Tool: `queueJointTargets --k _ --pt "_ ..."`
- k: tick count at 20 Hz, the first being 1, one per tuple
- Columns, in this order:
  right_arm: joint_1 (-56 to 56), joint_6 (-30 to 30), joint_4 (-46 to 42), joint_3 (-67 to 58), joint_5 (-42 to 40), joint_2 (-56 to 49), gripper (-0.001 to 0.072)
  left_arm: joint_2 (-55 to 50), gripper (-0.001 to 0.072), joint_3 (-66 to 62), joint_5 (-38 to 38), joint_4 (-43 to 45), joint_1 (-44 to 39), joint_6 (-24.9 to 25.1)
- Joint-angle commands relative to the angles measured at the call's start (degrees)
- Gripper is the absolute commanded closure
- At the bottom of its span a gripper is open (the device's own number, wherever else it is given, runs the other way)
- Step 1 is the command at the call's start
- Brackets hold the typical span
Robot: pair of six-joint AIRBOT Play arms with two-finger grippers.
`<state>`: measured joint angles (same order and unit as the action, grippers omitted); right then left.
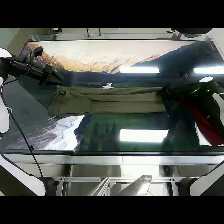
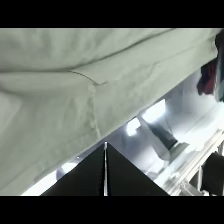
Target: Fold the shirts.
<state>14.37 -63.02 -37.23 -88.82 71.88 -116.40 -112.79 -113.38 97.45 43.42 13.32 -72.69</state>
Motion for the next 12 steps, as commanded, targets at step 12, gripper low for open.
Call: queueJointTargets --k 12 --pt "-4.3 -6.4 3.4 -2.2 5.6 17.2 0.0692 -5.8 0.071 3.5 -17.8 9.2 -23.2 -3.2"
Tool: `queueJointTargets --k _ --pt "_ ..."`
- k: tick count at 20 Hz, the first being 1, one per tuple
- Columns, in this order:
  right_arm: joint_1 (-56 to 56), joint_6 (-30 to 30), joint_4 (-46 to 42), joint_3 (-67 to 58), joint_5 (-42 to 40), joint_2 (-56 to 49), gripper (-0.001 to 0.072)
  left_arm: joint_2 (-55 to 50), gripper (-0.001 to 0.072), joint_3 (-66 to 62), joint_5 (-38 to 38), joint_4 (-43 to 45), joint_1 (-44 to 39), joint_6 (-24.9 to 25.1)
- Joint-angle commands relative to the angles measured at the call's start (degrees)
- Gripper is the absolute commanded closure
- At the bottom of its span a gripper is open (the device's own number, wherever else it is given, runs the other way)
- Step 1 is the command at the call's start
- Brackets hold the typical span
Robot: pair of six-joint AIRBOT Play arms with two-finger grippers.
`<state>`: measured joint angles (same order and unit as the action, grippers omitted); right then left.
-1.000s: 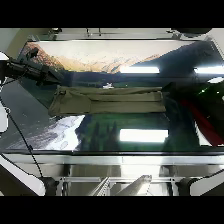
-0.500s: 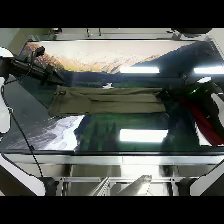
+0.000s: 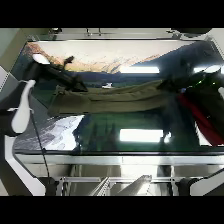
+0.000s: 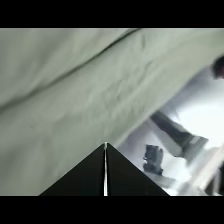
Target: Fold the shirts.
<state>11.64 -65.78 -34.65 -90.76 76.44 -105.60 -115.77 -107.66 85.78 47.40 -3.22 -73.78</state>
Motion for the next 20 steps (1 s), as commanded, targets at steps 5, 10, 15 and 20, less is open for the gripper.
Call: queueJointTargets --k 5,10,15,20 --pt "-5.6 -8.5 0.9 -0.3 3.1 12.8 0.0692 -11.3 0.071 -11.5 -10.4 8.4 -18.6 -5.2" --pt "-9.1 -12.2 4.2 -0.3 3.5 17.4 0.0692 -12.1 0.0709 -9.0 -15.5 8.4 -22.6 -5.8" --pt "-13.7 -14.3 6.8 -0.3 2.3 18.5 0.0692 -12.0 0.0708 -10.5 -11.8 1.8 -22.3 -5.8" --pt "-21.1 -14.4 6.8 -0.3 -8.7 18.1 0.0692 -1.5 0.0709 -13.2 5.4 2.4 -15.3 -5.7"
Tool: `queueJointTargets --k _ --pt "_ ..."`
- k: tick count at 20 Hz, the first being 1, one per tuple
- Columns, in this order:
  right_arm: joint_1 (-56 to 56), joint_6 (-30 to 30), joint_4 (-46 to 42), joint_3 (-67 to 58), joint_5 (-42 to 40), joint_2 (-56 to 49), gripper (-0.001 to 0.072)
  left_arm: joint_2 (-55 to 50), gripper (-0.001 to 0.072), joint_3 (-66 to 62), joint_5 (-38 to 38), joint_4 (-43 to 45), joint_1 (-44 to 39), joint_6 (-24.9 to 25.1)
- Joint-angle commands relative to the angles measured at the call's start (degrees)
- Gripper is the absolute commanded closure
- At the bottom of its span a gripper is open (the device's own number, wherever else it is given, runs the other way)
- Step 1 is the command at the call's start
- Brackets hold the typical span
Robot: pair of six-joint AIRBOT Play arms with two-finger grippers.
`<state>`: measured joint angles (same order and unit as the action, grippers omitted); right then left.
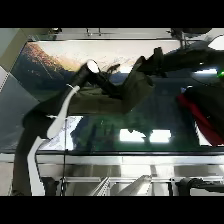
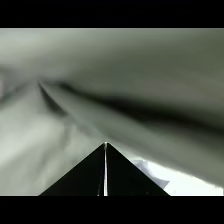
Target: Fold the shirts.
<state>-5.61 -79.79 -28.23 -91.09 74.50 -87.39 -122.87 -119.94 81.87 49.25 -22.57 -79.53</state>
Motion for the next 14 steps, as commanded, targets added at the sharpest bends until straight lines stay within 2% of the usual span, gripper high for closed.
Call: queueJointTargets --k 1,3,5,9,11,13,14 --pt "-5.7 -0.5 0.5 0.0 -9.9 -0.6 0.0692 9.4 0.0709 -0.9 11.4 1.9 7.4 0.0" --pt "-10.4 -0.3 1.0 0.0 -17.4 -2.5 0.0692 17.3 0.0708 1.2 12.3 1.6 15.0 0.0" --pt "-15.9 3.3 5.6 0.0 -25.2 -5.9 0.0692 25.9 0.0704 6.9 10.2 1.7 22.6 1.3" --pt "-26.6 22.3 29.7 -1.3 -37.2 -16.3 0.0692 37.5 0.0688 16.7 9.3 1.7 34.8 4.0" --pt "-31.3 32.2 41.5 -6.6 -38.7 -23.8 0.0692 41.5 0.0688 22.5 7.5 1.7 38.7 5.5" --pt "-35.3 38.9 48.5 -15.1 -38.7 -32.4 0.0692 44.2 0.0687 28.0 6.3 1.7 41.3 7.0" --pt "-37.0 41.8 49.2 -20.1 -39.0 -36.8 0.0689 45.2 0.0687 30.5 5.8 1.7 42.0 7.6"
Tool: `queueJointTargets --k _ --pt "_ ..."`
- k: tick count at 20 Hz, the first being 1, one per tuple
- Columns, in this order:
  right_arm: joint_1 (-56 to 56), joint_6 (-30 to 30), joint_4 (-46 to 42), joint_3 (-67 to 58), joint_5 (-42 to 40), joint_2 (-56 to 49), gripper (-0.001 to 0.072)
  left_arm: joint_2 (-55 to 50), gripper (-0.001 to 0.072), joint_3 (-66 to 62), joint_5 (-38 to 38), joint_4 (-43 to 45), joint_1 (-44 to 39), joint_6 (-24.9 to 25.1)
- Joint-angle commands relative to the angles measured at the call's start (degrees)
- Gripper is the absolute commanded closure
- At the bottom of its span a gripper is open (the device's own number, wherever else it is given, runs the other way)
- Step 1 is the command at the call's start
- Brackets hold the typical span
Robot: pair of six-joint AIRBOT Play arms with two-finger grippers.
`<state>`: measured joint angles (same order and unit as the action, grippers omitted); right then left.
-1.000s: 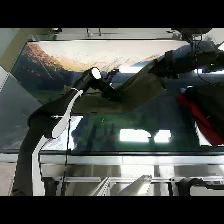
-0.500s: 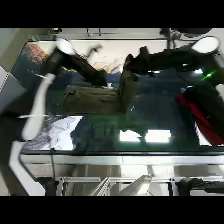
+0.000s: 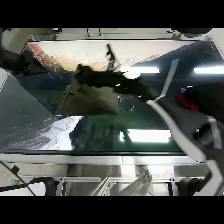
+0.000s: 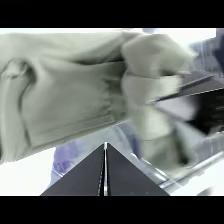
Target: Fold the shirts.
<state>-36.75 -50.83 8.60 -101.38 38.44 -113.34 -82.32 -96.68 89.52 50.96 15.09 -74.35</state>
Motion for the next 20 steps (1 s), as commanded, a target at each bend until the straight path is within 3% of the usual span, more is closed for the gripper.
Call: queueJointTargets --k 1,2,3,6,7,8,9,11,14,17,18,19,20 --pt "-7.4 13.2 12.3 -13.6 -4.2 -14.3 0.0511 5.3 0.0687 9.2 -2.4 0.0 5.0 2.8" --pt "-8.3 13.2 12.3 -16.2 -4.6 -17.1 0.0191 5.8 0.0687 10.7 -3.3 -0.1 5.4 3.3" --pt "-8.8 13.1 12.6 -16.6 -4.5 -18.2 0.0152 6.3 0.0687 12.0 -4.2 -0.1 5.7 3.4" --pt "-8.3 13.1 12.7 -16.4 -0.1 -18.5 0.0162 6.4 0.0687 13.0 -4.5 -0.2 6.2 3.4" --pt "-7.6 13.1 12.7 -16.4 1.8 -18.0 0.0338 6.4 0.0687 13.0 -4.4 -0.3 6.2 3.4" --pt "-6.5 12.5 12.7 -16.4 4.3 -17.2 0.0642 6.4 0.0687 13.0 -4.4 -0.7 6.2 3.4" --pt "-5.1 10.6 12.5 -16.4 6.1 -16.4 0.0691 6.4 0.0687 13.0 -4.4 -1.7 6.2 3.4" --pt "-0.9 2.6 6.1 -16.4 9.4 -14.1 0.0692 6.4 0.0687 13.0 -3.5 -4.1 6.2 3.7" --pt "7.2 -13.9 -16.4 -16.3 17.6 -9.8 0.0693 6.5 0.0688 13.0 -0.3 -9.2 6.1 6.0" --pt "15.2 -23.8 -36.2 -16.3 28.7 -5.7 0.069 8.2 0.0688 13.0 0.7 -10.5 5.7 6.3" --pt "17.3 -24.7 -39.0 -16.3 32.2 -5.3 0.0597 8.9 0.0688 13.0 0.8 -10.5 5.4 6.3" --pt "19.1 -26.4 -41.5 -16.2 34.1 -5.3 0.0236 9.6 0.0688 13.0 0.9 -10.5 5.1 6.3" --pt "20.4 -28.0 -44.0 -15.4 34.8 -5.3 0.0009 10.2 0.0688 13.0 0.9 -10.5 4.6 6.3"
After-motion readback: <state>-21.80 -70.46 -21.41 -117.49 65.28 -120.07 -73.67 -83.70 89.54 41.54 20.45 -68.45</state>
